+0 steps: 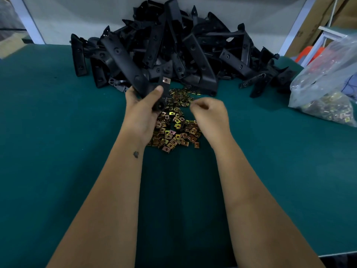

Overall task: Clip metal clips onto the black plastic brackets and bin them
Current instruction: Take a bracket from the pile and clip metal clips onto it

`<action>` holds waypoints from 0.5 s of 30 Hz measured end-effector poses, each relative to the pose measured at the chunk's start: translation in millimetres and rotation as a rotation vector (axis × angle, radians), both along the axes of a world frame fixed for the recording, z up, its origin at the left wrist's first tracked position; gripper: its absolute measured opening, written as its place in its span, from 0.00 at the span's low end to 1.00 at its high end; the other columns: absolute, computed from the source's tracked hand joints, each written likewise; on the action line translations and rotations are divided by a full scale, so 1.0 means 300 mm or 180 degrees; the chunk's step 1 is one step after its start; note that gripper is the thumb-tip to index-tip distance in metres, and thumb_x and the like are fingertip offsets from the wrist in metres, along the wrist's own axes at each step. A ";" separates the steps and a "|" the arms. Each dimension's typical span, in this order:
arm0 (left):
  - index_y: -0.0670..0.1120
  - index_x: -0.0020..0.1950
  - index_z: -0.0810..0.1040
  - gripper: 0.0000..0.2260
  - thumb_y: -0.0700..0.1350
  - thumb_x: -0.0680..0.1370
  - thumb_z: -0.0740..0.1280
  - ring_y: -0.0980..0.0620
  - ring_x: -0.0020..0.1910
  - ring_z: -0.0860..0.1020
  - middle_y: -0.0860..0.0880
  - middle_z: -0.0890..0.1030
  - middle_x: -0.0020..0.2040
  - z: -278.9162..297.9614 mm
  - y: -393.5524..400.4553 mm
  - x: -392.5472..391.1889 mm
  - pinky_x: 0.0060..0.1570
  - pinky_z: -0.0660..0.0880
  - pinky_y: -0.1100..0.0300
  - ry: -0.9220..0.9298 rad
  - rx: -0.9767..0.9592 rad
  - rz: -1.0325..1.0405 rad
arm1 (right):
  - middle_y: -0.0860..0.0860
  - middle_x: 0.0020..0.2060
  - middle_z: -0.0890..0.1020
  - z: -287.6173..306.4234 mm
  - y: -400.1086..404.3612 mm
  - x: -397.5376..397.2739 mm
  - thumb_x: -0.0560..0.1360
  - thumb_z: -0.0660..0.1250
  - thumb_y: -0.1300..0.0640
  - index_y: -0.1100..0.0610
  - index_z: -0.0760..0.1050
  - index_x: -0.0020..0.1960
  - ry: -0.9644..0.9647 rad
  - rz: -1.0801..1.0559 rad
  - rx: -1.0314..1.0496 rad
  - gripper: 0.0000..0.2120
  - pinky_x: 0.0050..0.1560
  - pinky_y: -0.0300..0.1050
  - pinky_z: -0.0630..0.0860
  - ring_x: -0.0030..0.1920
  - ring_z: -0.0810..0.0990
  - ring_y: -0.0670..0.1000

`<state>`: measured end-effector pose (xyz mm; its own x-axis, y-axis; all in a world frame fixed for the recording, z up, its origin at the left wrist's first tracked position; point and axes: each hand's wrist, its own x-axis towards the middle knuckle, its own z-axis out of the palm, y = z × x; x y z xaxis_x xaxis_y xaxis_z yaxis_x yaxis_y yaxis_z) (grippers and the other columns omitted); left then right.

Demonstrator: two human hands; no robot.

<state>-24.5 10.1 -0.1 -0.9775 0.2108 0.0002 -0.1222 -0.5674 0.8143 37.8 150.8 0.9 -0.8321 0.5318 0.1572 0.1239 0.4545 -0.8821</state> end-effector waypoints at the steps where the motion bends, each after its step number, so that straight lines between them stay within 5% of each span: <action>1: 0.45 0.64 0.68 0.17 0.35 0.79 0.68 0.55 0.51 0.82 0.47 0.79 0.60 0.000 -0.006 -0.004 0.45 0.78 0.63 -0.0072 0.0113 0.0045 | 0.53 0.41 0.84 -0.009 -0.004 -0.001 0.74 0.66 0.53 0.57 0.83 0.45 -0.0310 0.0075 0.0358 0.10 0.45 0.48 0.78 0.45 0.80 0.51; 5: 0.45 0.63 0.67 0.16 0.35 0.79 0.67 0.52 0.53 0.80 0.45 0.78 0.61 -0.001 -0.008 -0.010 0.42 0.77 0.64 -0.0190 0.0215 0.0132 | 0.52 0.46 0.80 -0.026 -0.030 -0.008 0.73 0.69 0.44 0.54 0.84 0.47 -0.0806 0.0333 0.1658 0.15 0.49 0.48 0.70 0.54 0.72 0.56; 10: 0.46 0.64 0.67 0.17 0.35 0.78 0.68 0.54 0.51 0.81 0.46 0.78 0.59 -0.004 0.005 -0.003 0.45 0.77 0.63 -0.0138 0.0005 0.0083 | 0.46 0.44 0.74 -0.027 -0.040 -0.016 0.73 0.70 0.50 0.49 0.83 0.53 -0.0602 0.0501 0.1444 0.10 0.53 0.47 0.68 0.58 0.70 0.56; 15: 0.46 0.63 0.68 0.17 0.35 0.78 0.68 0.54 0.51 0.82 0.46 0.79 0.58 -0.004 0.011 0.000 0.50 0.77 0.60 -0.0136 -0.0058 0.0034 | 0.47 0.48 0.83 -0.028 -0.048 -0.017 0.74 0.70 0.57 0.51 0.83 0.48 -0.0355 0.0557 0.1294 0.05 0.58 0.50 0.72 0.58 0.74 0.55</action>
